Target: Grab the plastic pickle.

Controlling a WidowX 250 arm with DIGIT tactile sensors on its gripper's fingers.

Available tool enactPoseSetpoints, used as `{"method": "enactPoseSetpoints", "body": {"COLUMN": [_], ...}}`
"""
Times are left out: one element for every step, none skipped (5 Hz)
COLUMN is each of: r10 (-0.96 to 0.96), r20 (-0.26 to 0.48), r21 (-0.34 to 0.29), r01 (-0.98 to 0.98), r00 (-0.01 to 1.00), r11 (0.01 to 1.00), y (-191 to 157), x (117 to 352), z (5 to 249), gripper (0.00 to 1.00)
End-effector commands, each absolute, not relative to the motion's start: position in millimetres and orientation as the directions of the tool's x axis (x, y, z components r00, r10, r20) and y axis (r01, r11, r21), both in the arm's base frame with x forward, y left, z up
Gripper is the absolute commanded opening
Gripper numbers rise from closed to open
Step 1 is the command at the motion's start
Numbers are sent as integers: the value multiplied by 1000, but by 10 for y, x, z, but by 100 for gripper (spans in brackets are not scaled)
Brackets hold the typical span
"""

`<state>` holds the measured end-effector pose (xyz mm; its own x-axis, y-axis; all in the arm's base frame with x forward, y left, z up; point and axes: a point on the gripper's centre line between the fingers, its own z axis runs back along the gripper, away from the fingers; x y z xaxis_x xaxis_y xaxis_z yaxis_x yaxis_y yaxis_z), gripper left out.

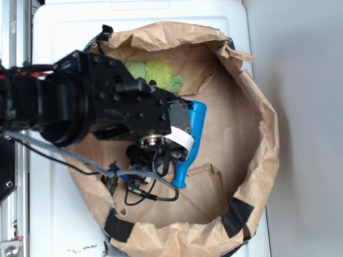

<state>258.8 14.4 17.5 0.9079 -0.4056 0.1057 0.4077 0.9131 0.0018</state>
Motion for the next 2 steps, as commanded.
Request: {"method": "enactPoseSetpoints", "body": {"r10": [-405, -388], "r20": [215, 277], "r21": [19, 12], "r01": [410, 400], "r00": [889, 879], "r11": [912, 916], "y": [161, 230], "x": [2527, 2559], "z": [512, 895], "gripper": [0, 0]}}
